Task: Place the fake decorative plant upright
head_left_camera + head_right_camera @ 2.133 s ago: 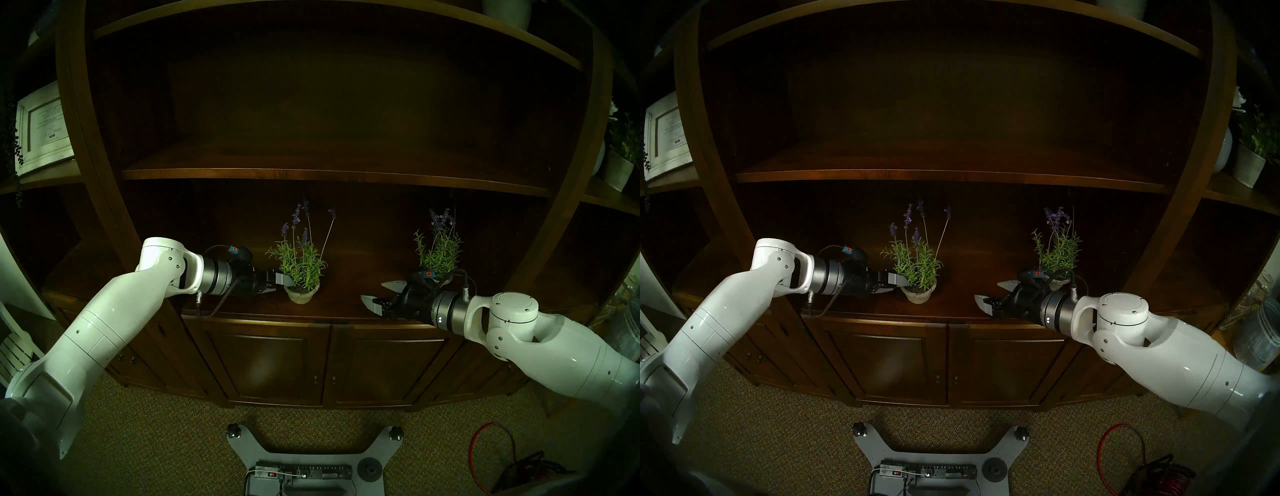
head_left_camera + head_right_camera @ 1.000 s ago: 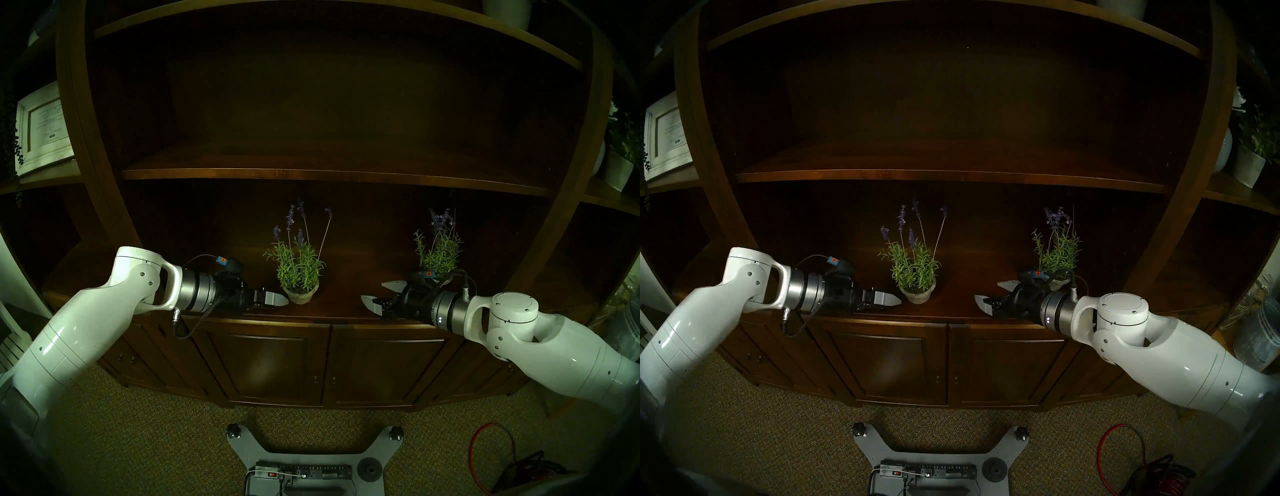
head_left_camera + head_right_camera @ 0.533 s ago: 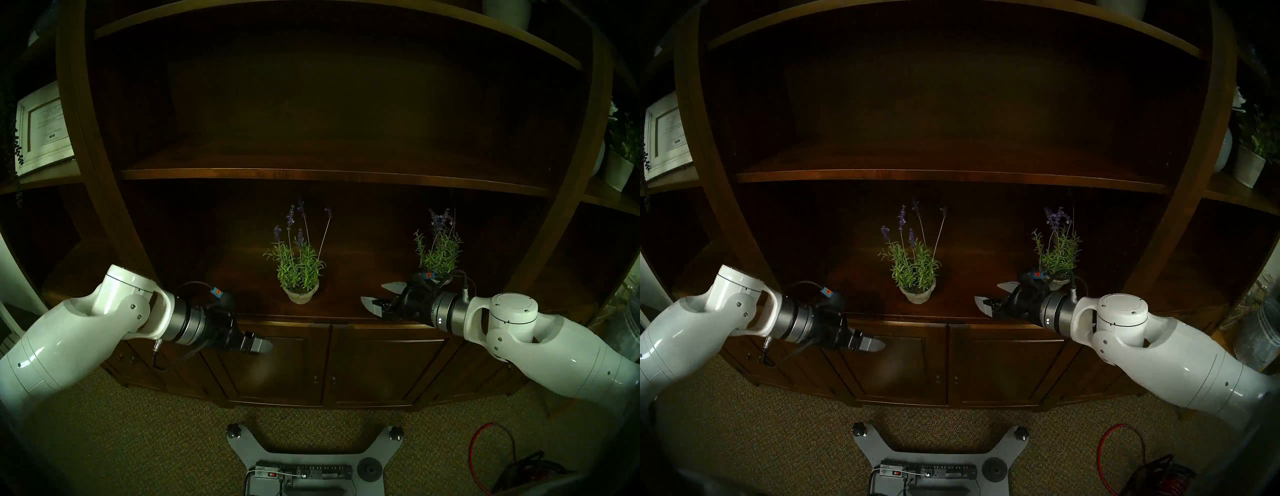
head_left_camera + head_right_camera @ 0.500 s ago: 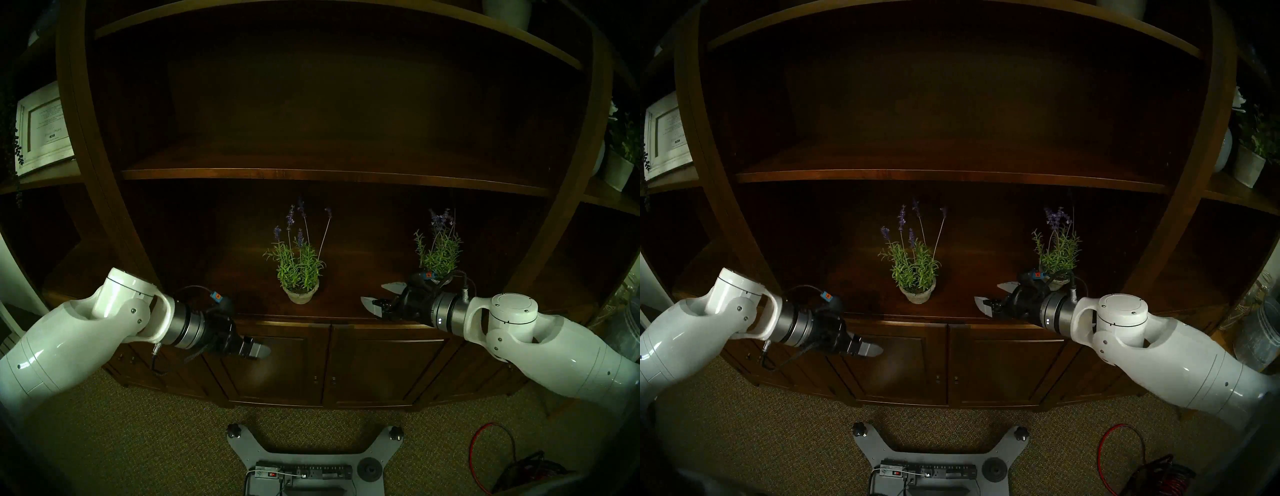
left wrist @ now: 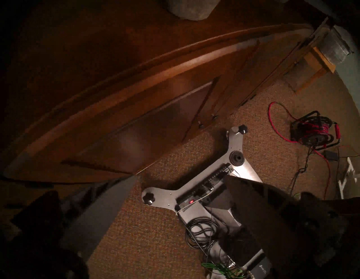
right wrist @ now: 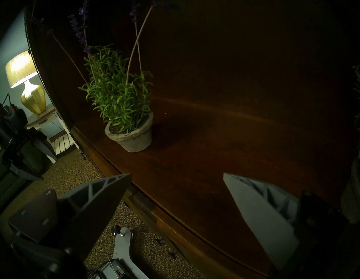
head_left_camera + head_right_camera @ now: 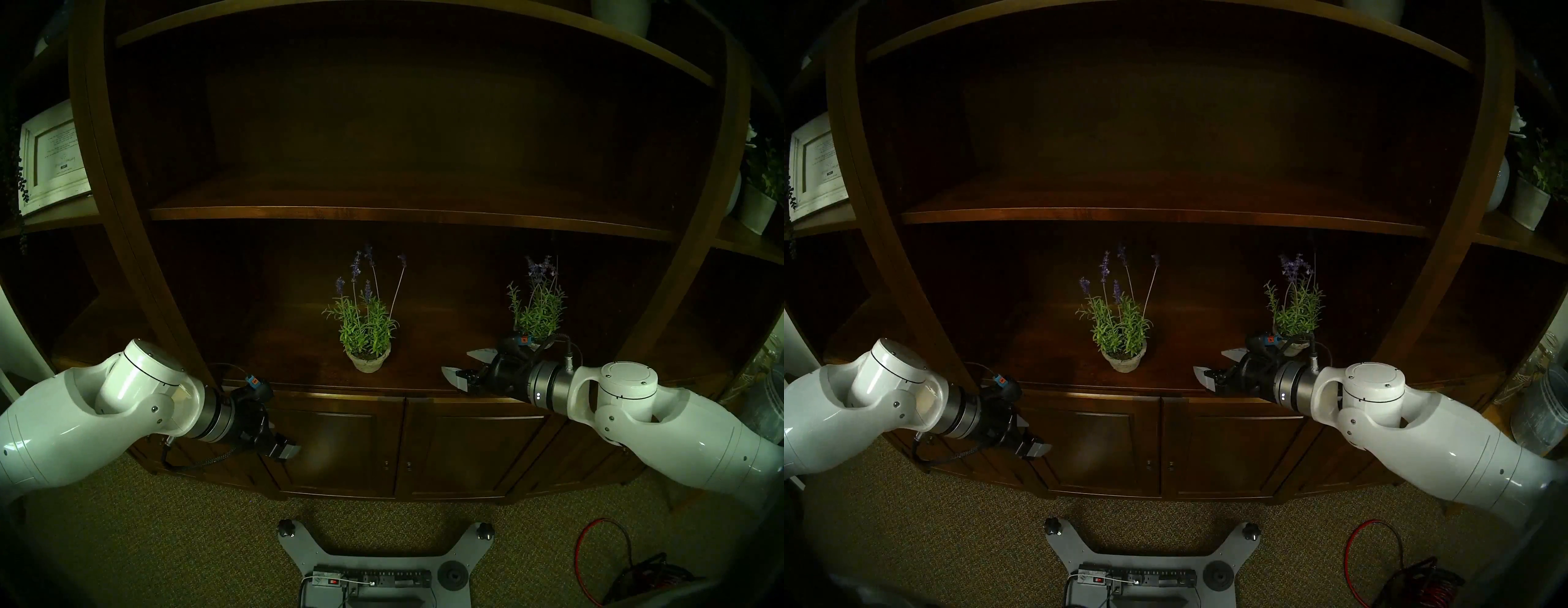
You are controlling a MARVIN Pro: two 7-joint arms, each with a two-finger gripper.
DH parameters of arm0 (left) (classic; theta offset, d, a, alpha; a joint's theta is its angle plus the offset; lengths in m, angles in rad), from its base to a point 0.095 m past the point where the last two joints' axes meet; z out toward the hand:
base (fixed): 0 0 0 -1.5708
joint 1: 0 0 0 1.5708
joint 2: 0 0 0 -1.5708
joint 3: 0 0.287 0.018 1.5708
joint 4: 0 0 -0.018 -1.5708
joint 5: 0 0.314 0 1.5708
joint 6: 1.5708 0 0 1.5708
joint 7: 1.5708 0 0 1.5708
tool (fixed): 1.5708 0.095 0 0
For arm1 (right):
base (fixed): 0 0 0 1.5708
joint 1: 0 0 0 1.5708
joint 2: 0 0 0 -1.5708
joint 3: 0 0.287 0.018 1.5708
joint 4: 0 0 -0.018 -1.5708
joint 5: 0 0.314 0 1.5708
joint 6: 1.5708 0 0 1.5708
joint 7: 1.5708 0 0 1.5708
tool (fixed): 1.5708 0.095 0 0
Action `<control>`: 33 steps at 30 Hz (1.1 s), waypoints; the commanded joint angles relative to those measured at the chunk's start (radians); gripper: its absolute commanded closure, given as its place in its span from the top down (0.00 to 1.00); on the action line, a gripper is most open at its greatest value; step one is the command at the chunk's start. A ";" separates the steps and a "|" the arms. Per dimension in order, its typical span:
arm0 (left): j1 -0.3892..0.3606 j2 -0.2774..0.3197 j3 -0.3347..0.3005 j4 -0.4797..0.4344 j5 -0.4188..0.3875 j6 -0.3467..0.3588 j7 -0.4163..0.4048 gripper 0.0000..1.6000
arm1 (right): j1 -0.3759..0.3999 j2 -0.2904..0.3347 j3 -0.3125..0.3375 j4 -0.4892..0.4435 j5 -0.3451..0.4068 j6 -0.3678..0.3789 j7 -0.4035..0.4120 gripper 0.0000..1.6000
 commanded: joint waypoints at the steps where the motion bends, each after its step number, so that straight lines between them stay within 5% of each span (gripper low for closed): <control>1: -0.022 0.043 -0.072 -0.103 0.012 -0.062 -0.006 1.00 | 0.021 0.000 0.019 -0.009 0.000 -0.007 0.000 1.00; 19: 0.032 0.081 -0.115 -0.292 0.038 -0.135 -0.023 1.00 | 0.022 0.000 0.013 -0.006 0.000 -0.008 0.000 1.00; 33: 0.089 0.110 -0.143 -0.264 0.062 -0.169 0.008 1.00 | 0.024 0.000 0.013 -0.006 0.000 -0.008 0.000 1.00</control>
